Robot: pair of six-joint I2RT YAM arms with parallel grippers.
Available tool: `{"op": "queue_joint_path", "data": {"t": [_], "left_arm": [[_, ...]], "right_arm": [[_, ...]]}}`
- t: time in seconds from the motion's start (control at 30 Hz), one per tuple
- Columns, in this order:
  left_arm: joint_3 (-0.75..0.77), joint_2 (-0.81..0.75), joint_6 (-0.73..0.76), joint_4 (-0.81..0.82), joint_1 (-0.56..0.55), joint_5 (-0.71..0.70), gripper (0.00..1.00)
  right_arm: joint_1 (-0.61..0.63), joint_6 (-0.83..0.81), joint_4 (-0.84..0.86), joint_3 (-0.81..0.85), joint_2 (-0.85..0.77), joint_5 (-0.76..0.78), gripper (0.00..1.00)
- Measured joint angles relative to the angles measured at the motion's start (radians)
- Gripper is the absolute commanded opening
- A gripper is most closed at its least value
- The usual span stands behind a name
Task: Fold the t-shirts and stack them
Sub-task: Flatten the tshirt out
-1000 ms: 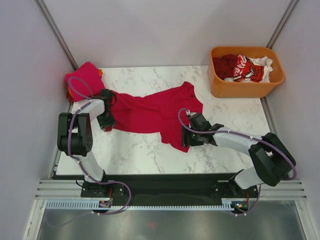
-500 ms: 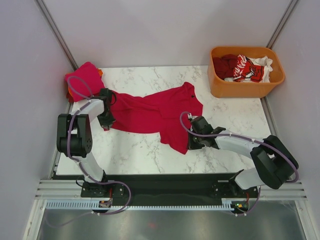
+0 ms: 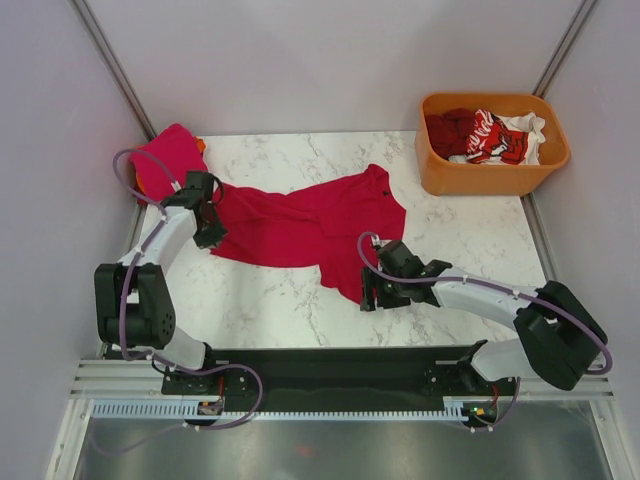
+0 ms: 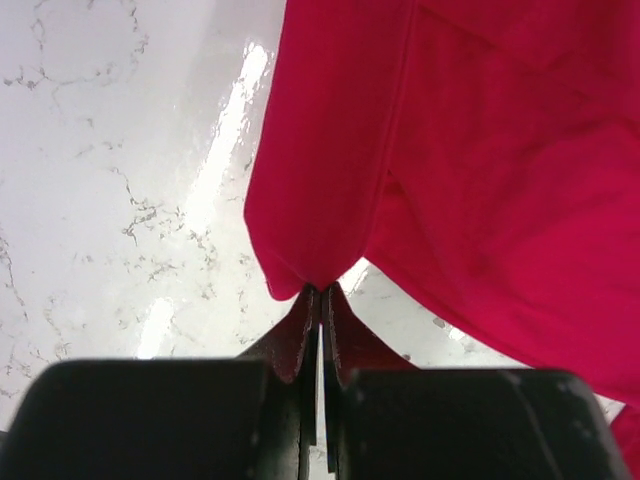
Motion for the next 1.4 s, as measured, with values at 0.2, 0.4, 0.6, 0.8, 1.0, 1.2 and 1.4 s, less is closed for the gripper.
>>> {"op": "queue_joint_path", "data": {"t": [0.2, 0.4, 0.6, 0.8, 1.0, 1.2, 1.4], "left_arm": [[-0.028, -0.055, 0.006, 0.000, 0.000, 0.032, 0.02], [-0.056, -0.074, 0.013, 0.000, 0.000, 0.048, 0.02], [-0.064, -0.076, 0.023, 0.000, 0.000, 0.051, 0.02], [-0.064, -0.185, 0.051, -0.005, -0.013, 0.050, 0.02], [-0.055, -0.507, 0.058, -0.008, -0.027, 0.069, 0.02], [0.029, -0.761, 0.058, -0.010, -0.027, 0.119, 0.02], [0.233, -0.956, 0.106, -0.055, -0.029, 0.071, 0.02]], "right_arm": [[0.038, 0.018, 0.042, 0.034, 0.087, 0.025, 0.59], [0.041, 0.027, 0.100, 0.048, 0.142, 0.028, 0.22], [0.045, 0.032, 0.106, 0.046, 0.148, 0.039, 0.00], [0.049, 0.012, -0.021, 0.063, 0.079, 0.111, 0.00], [0.049, -0.008, -0.283, 0.335, -0.147, 0.262, 0.00], [0.049, -0.037, -0.402, 0.710, -0.367, 0.352, 0.00], [0.049, -0.098, -0.460, 0.897, -0.517, 0.302, 0.00]]}}
